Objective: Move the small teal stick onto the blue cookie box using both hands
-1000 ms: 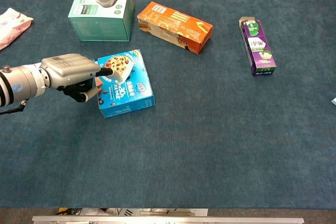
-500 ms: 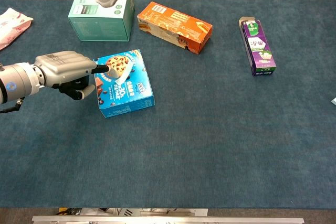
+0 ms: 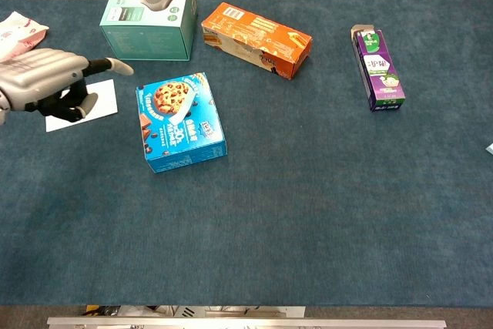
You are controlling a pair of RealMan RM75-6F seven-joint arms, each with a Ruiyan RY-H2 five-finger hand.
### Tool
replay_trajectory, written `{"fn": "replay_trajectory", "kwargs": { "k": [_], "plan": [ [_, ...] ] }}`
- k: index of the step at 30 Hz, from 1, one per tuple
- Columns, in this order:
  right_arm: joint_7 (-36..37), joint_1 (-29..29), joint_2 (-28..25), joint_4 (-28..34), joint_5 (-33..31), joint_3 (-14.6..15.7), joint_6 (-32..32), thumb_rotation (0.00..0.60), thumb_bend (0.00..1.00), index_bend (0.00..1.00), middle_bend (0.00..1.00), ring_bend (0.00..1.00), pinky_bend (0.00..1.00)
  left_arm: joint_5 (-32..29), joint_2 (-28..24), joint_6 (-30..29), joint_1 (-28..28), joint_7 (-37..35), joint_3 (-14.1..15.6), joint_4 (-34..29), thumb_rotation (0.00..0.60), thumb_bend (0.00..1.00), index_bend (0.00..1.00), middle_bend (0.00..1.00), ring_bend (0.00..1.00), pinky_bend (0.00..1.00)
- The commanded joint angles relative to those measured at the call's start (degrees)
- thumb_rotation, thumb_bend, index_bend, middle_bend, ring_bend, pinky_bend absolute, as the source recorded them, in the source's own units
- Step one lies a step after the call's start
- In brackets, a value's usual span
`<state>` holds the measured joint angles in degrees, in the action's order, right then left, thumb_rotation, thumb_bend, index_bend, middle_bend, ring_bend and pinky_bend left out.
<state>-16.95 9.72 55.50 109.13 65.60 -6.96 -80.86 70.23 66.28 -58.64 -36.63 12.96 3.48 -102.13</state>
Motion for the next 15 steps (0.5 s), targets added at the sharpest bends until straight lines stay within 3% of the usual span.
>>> {"fn": "replay_trajectory", "kwargs": {
  "k": [1, 5, 11, 15],
  "plan": [
    [1.6, -0.8, 0.6, -1.2, -0.2, 0.3, -0.1, 0.6, 0.24, 0.36, 0.51, 0.46, 0.63, 1.5, -1.0, -6.9, 5.7, -3.9, 0.2, 1.5, 0.6, 0.52, 0.13, 0.47, 0.45, 0.63],
    [5.5, -2.0, 2.1, -3.9, 1.6, 0.6, -0.8, 0.6, 0.22, 0.36, 0.47, 0.42, 0.6, 2.7, -0.4, -14.6, 11.2, -7.8, -0.4, 3.7, 0.6, 0.46, 0.13, 0.34, 0.33, 0.46],
    [7.0, -3.7, 3.6, -6.7, 3.6, 1.6, -2.4, 0.6, 0.22, 0.36, 0.47, 0.42, 0.59, 4.5, 0.9, -23.8, 18.3, -9.7, -0.3, 7.5, 0.6, 0.46, 0.13, 0.31, 0.31, 0.43],
    [7.8, -4.7, 3.7, -7.0, 5.0, 2.1, -3.3, 0.6, 0.22, 0.36, 0.47, 0.42, 0.59, 5.1, 0.7, -27.9, 22.1, -9.9, -0.1, 6.5, 0.6, 0.46, 0.13, 0.31, 0.31, 0.42]
  ]
}}
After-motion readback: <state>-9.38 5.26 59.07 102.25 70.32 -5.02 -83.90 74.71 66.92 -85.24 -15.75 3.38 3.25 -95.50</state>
